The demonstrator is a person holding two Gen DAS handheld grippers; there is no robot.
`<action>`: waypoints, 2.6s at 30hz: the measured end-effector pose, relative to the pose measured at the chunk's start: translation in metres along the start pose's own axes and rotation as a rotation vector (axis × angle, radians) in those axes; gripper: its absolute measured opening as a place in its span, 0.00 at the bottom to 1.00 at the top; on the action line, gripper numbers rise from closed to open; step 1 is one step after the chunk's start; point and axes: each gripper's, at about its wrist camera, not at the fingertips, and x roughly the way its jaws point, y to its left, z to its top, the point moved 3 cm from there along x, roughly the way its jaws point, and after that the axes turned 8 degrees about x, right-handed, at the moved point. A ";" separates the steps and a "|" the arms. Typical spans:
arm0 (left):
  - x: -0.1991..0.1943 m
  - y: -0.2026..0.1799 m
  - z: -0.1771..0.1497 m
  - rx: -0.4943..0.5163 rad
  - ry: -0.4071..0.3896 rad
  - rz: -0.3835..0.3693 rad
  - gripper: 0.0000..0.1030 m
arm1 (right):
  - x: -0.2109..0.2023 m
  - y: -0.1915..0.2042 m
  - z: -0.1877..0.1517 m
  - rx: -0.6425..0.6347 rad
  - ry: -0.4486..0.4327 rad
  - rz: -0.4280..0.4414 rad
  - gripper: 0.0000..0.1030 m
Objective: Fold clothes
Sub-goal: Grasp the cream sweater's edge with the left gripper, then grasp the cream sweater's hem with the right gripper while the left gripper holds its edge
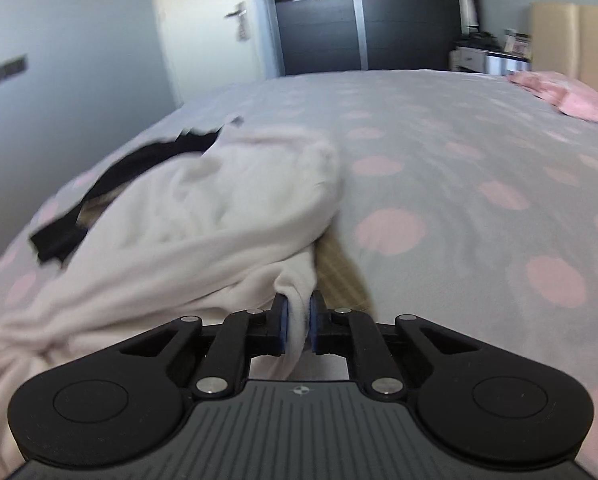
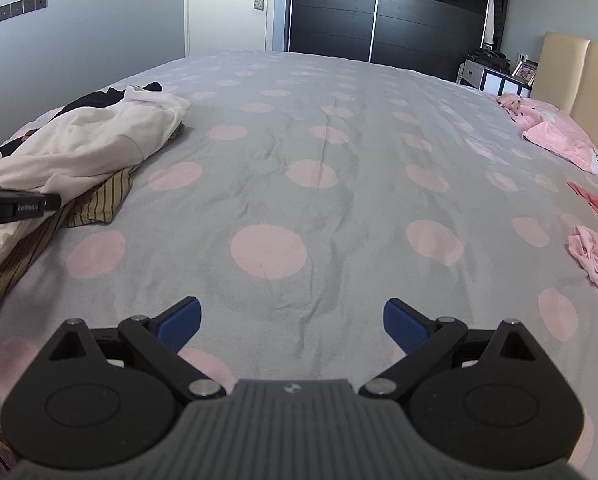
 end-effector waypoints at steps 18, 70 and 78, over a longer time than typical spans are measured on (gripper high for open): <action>-0.141 -0.141 0.016 0.111 -0.124 -0.501 0.07 | -0.057 -0.040 0.015 0.045 -0.049 -0.028 0.94; 0.126 0.009 0.047 0.188 0.202 -0.168 0.05 | 0.056 -0.019 0.014 0.165 0.282 0.134 0.19; 0.083 0.036 0.071 0.113 0.092 -0.039 0.00 | 0.039 -0.025 0.025 0.154 0.198 0.079 0.10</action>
